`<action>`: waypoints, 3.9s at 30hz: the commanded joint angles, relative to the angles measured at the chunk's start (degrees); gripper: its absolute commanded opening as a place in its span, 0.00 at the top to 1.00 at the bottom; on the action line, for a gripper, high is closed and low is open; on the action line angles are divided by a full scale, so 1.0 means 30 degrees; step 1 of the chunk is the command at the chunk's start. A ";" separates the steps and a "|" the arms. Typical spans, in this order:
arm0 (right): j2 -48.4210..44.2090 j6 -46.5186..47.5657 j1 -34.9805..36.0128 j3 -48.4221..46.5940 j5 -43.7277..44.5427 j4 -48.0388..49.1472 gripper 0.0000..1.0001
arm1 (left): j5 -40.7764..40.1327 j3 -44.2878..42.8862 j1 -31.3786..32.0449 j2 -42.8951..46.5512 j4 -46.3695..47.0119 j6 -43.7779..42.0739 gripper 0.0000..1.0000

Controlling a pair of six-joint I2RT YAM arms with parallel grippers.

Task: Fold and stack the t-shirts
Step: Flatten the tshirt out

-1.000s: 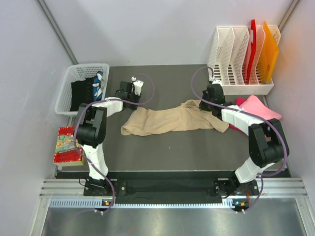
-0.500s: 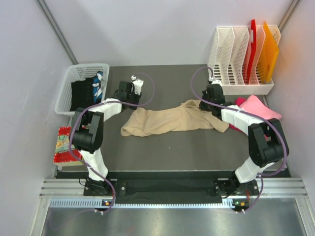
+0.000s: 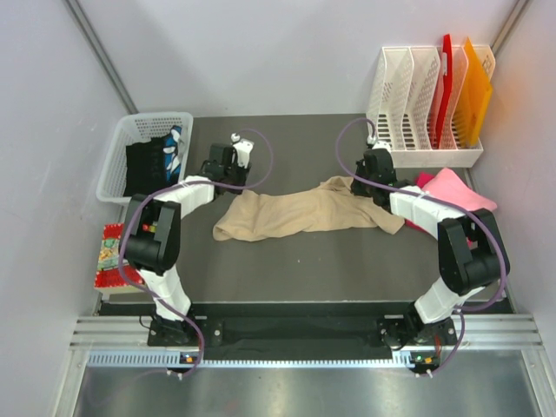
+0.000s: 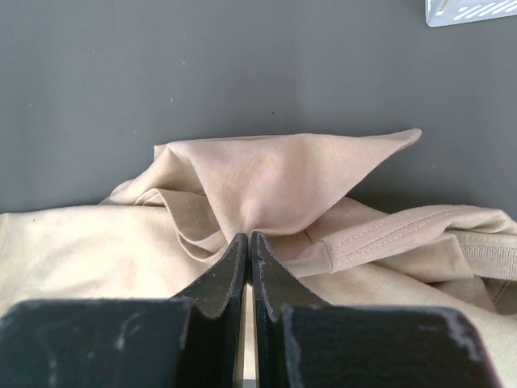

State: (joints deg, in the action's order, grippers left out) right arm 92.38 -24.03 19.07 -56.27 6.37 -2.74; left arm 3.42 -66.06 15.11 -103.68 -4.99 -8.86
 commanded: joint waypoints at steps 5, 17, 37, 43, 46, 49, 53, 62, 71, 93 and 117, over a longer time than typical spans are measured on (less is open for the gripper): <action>0.0145 0.0130 0.0352 -0.0726 0.0132 0.0504 1.00 | -0.0026 -0.0039 0.0704 -0.1473 0.0171 -0.0239 0.62; 0.0233 0.0100 0.0323 -0.0726 0.0015 0.0562 1.00 | -0.0349 -0.0420 0.0821 -0.2325 -0.0121 -0.0268 0.72; -0.8402 0.0335 0.1200 0.0299 0.2004 -0.1398 1.00 | -0.2253 0.0485 -0.0556 1.0198 -0.1908 -0.0531 1.00; -1.4146 0.0189 0.3919 0.0680 0.4522 -0.3448 1.00 | -0.1668 0.0692 -0.0556 1.5388 -0.4248 -0.0561 1.00; -1.6081 0.0130 0.5326 0.0622 0.5784 -0.4678 1.00 | -0.1346 0.0926 -0.0556 1.7498 -0.5890 -0.0736 1.00; -1.7722 0.0042 0.6295 0.0593 0.6751 -0.5705 1.00 | -0.0677 0.1568 -0.0556 1.9665 -0.7473 -0.0942 1.00; -1.8139 0.0159 0.6329 0.0827 0.7834 -0.6380 1.00 | -0.0087 0.3384 -0.0556 2.2075 -0.8499 -0.1235 0.99; -1.4072 0.0481 0.6271 0.0449 0.8451 -0.5297 1.00 | 0.0590 0.8162 -0.0556 2.4860 -1.1690 -0.4305 0.95; -0.9765 0.0833 0.3695 -0.2188 0.6758 -0.4242 1.00 | -0.0461 0.6788 -0.0556 2.5099 -0.9446 -0.4520 0.96; -0.9728 0.0862 0.1730 -0.1166 0.5376 -0.3744 1.00 | -0.5916 0.1188 -0.0556 1.3457 -0.1057 -0.4225 1.00; -1.0256 0.1008 0.1319 0.0007 0.4819 -0.3627 1.00 | 0.2524 0.4914 -0.0468 2.0292 -1.4454 -0.8244 0.51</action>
State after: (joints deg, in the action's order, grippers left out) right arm 63.75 -22.02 23.83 -55.75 20.84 -15.88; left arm 11.14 -45.56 13.96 -44.16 -51.99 -33.28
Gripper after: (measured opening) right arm 0.009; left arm 0.486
